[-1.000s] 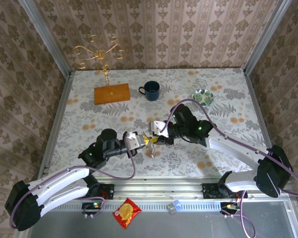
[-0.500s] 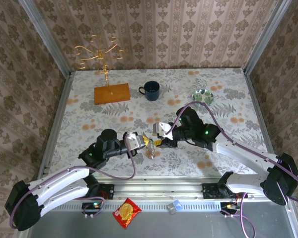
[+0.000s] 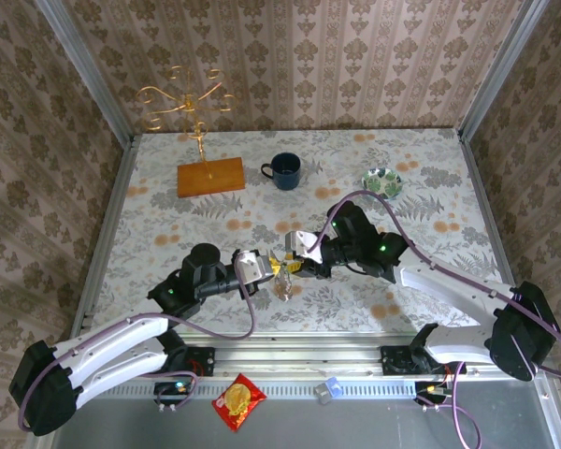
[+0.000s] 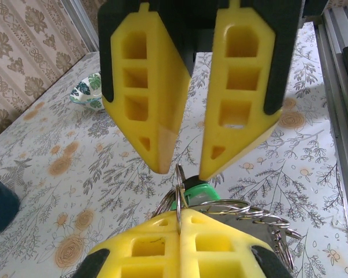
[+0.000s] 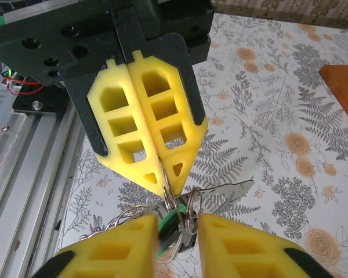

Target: Put the keys on the keyring

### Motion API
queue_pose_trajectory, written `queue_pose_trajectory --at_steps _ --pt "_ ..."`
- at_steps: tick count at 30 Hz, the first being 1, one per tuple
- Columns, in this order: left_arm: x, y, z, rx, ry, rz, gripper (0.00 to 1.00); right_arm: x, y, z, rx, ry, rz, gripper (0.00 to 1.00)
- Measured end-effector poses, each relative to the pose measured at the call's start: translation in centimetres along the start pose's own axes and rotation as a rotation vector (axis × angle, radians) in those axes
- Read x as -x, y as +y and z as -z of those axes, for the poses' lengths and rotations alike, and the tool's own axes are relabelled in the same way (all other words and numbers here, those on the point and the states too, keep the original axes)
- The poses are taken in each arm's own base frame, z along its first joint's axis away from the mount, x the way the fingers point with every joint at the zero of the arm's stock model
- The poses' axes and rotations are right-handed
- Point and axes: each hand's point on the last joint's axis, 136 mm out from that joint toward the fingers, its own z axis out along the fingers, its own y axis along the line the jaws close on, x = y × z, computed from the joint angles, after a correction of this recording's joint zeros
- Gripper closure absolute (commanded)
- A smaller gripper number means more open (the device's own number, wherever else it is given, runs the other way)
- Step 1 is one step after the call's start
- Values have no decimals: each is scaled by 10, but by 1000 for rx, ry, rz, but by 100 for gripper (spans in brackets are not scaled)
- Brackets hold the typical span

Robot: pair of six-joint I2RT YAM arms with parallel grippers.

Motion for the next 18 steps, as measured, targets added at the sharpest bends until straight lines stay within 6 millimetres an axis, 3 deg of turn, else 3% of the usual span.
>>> queue_pose_trajectory --at_steps 7,18 --pt "-1 1 0 4 1 1 100 2 0 0 2 -4 3 99" --pt "1 -2 0 -17 -9 1 100 -9 -6 -5 -4 58 -32 100"
